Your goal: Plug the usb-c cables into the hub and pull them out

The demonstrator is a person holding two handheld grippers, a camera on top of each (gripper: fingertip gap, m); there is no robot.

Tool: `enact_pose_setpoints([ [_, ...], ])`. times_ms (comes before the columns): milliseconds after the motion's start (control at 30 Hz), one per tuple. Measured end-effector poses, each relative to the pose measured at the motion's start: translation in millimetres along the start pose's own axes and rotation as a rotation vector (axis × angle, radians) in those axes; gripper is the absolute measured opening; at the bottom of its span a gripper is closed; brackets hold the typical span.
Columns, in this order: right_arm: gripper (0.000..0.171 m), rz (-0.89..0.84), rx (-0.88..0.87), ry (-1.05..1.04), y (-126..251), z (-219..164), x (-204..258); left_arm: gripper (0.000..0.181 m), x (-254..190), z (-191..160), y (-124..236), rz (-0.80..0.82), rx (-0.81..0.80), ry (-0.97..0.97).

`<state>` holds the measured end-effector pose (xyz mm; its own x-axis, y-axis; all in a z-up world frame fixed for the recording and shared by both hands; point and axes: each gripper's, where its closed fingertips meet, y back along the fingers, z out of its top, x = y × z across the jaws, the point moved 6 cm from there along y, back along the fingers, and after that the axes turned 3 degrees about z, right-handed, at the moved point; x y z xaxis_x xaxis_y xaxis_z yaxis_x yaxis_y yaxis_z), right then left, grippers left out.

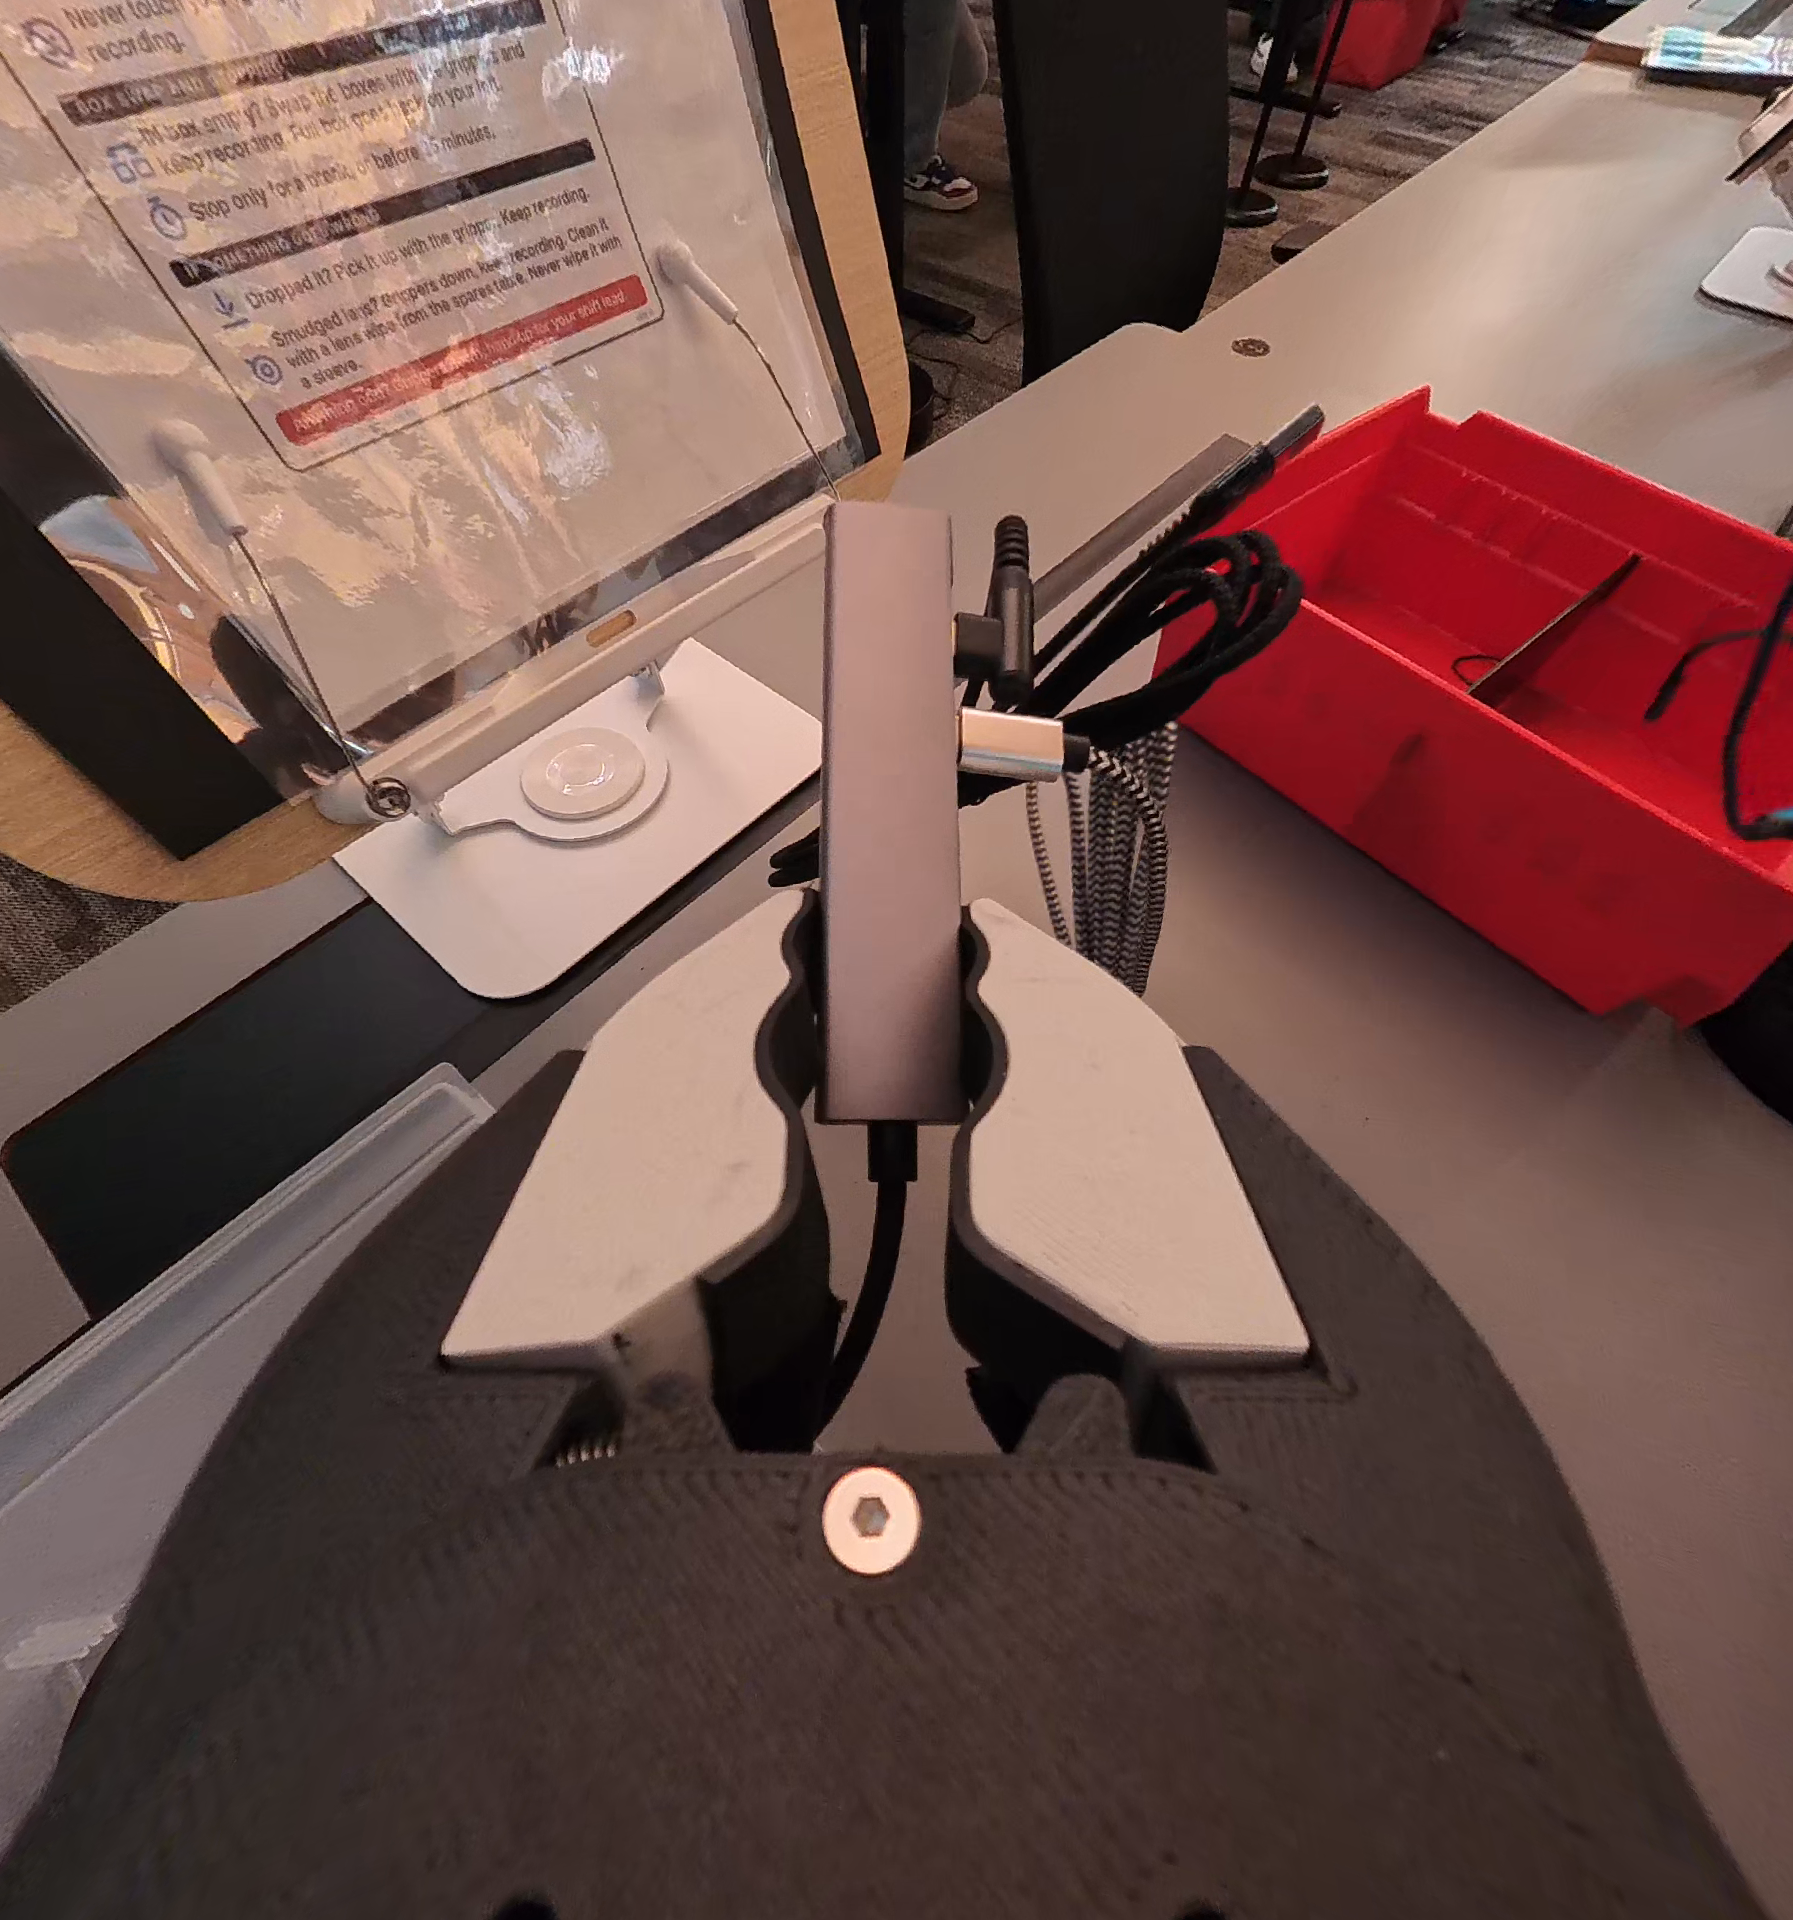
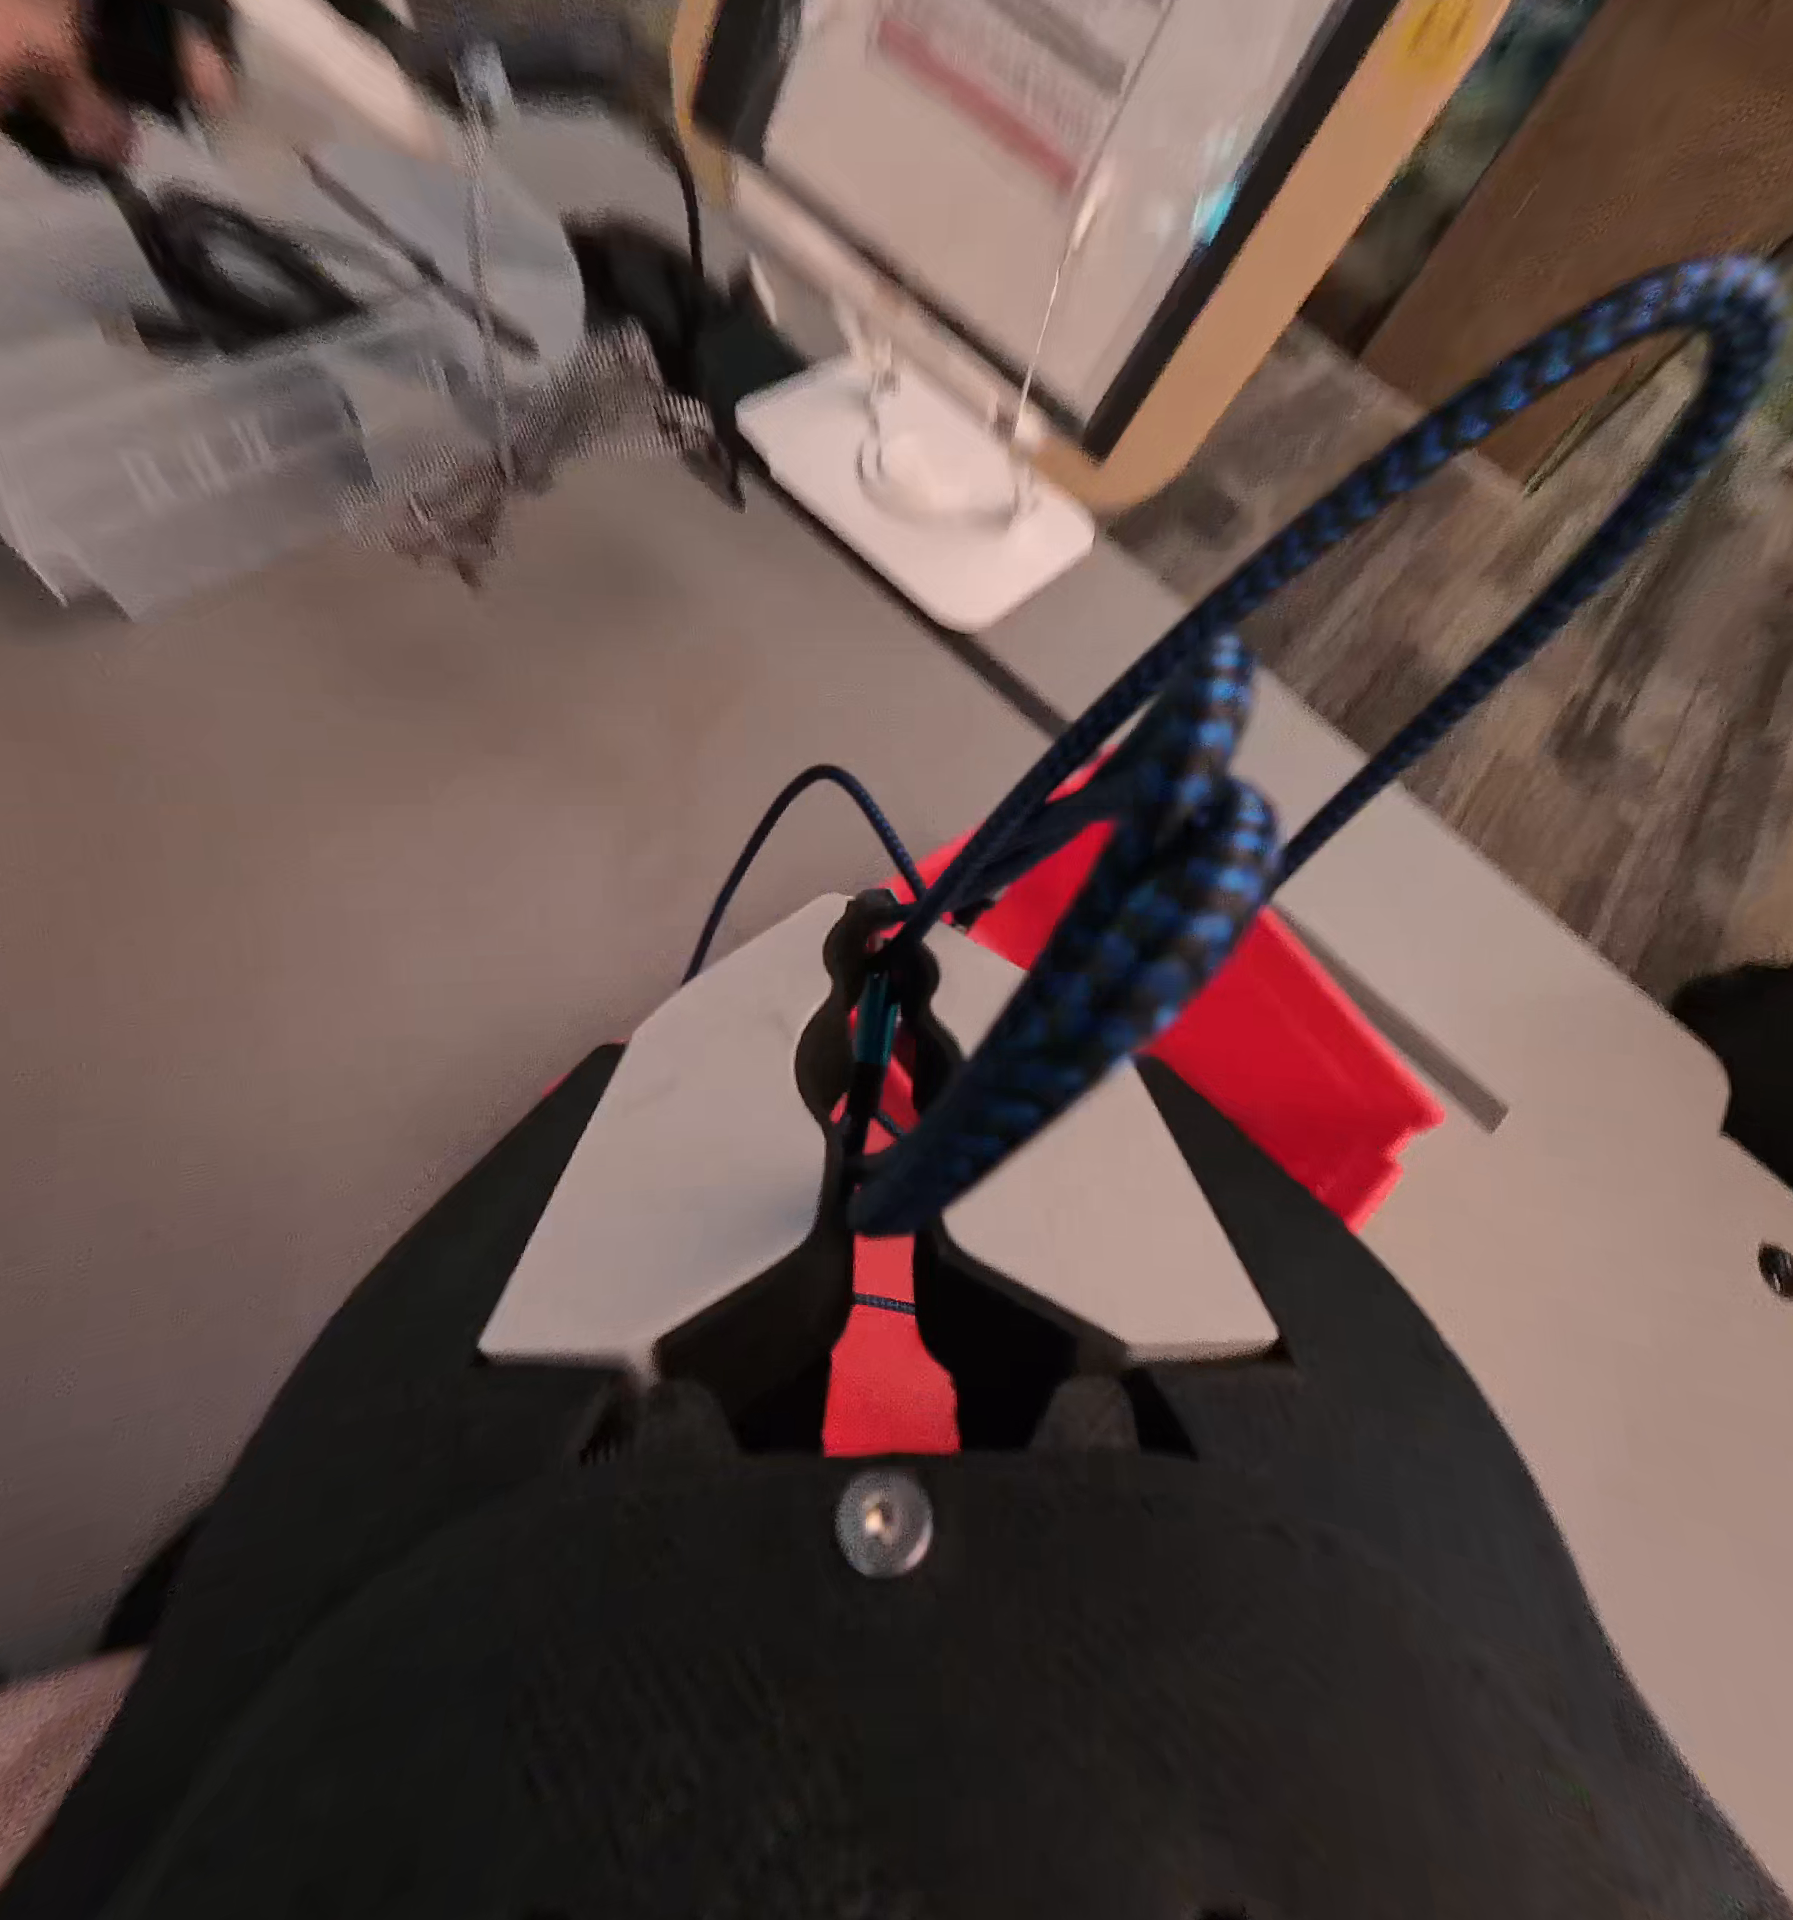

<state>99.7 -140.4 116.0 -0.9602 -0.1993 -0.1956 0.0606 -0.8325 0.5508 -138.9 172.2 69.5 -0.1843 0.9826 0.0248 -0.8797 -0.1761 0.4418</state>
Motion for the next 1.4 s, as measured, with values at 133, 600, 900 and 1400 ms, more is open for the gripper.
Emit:
enact_pose_setpoints([
  [133,0.006,0.050,0.247,0.031,-32,-44,-18,0.022,-1,0,0,-0.003,0.001,-0.003],
  [600,0.004,0.668,0.709,0.055,-120,-138,25,0.022,-6,-2,-7,-0.020,0.020,-0.014],
  [900,0.010,0.642,0.687,-0.046,-132,-127,25,0.022,-9,-2,-7,-0.030,0.026,-0.020],
  [1400,0.047,0.139,0.652,-0.118,-55,-107,-12,0.022,-11,-2,-7,-0.038,0.033,-0.022],
])
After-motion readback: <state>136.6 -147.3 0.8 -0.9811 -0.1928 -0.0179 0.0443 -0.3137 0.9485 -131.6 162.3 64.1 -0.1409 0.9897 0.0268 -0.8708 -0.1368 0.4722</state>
